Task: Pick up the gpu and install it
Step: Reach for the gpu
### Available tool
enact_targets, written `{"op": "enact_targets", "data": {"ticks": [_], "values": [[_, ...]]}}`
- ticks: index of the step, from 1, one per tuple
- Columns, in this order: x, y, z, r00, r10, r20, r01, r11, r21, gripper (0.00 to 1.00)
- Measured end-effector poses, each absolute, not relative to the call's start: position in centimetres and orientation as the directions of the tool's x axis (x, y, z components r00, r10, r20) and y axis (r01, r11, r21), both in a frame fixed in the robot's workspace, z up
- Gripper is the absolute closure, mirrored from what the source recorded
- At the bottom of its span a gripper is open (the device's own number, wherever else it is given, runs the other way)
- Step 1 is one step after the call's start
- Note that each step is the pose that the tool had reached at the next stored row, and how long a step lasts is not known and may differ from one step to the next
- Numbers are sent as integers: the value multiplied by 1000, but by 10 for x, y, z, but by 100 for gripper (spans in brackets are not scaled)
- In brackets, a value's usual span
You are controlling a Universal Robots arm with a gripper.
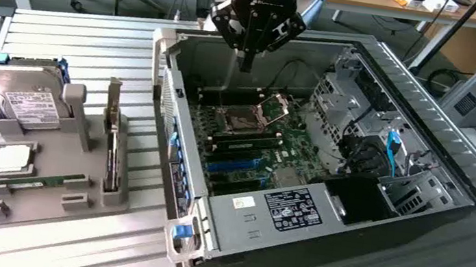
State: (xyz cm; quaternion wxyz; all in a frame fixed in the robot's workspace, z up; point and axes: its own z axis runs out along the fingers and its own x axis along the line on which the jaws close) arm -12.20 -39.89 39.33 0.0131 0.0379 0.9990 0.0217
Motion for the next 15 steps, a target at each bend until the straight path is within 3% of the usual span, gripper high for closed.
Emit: {"op": "enact_targets", "data": {"ticks": [15], "values": [[-127,-399,393,-997,76,-24,75,996,44,89]]}}
